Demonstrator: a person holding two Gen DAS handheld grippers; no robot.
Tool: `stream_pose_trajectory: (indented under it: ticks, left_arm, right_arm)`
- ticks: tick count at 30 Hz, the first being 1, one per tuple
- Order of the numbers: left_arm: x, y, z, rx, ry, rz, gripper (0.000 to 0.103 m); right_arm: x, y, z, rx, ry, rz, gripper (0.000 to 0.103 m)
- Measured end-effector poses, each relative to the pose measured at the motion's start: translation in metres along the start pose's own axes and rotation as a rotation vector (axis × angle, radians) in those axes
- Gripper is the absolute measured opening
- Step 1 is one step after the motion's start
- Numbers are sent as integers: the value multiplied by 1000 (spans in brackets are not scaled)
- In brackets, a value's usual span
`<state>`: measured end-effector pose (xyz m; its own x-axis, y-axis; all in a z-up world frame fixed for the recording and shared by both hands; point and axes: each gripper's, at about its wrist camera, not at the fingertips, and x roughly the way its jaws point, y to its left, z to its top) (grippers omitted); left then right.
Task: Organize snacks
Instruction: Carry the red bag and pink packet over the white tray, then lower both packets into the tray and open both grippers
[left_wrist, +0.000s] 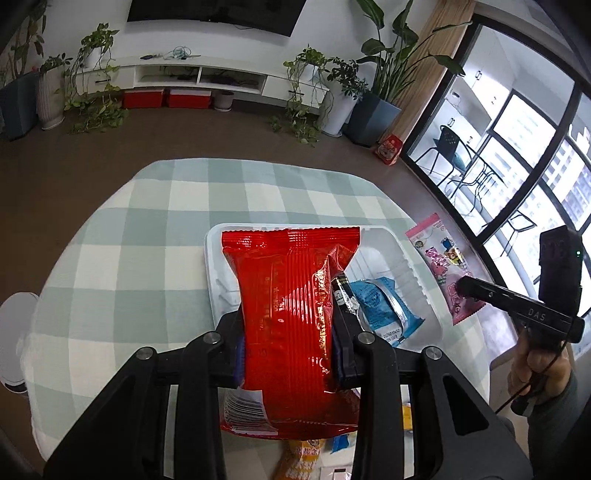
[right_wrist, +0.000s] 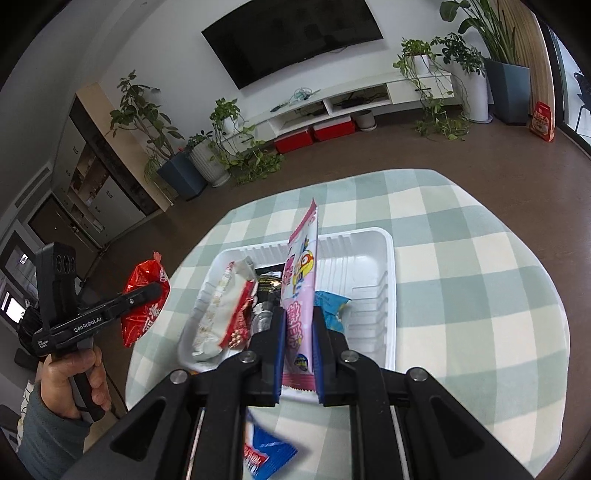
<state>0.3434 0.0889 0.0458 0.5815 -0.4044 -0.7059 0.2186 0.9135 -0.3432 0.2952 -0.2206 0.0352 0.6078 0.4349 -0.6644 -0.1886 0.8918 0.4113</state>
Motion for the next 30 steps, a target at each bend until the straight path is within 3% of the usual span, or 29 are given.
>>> stream_pose_trajectory:
  ticks: [8, 13, 23, 26, 30]
  left_arm:
    - [52, 12, -10, -54, 59, -58, 31]
    - [64, 23, -10, -121, 47, -120, 31]
    - [75, 34, -12, -176, 61, -123, 34]
    - [79, 34, -14, -180, 70, -120, 57]
    - [79, 27, -16, -163, 73, -117, 65]
  right_arm:
    - [36, -13, -1, 36, 45, -10, 15]
    - [44, -18, -3, 47, 54, -19, 15]
    - [52, -16, -4, 40, 68, -35, 15]
    - [55, -19, -5, 53, 73, -37, 15]
    - [57, -23, -5, 57, 87, -46, 16]
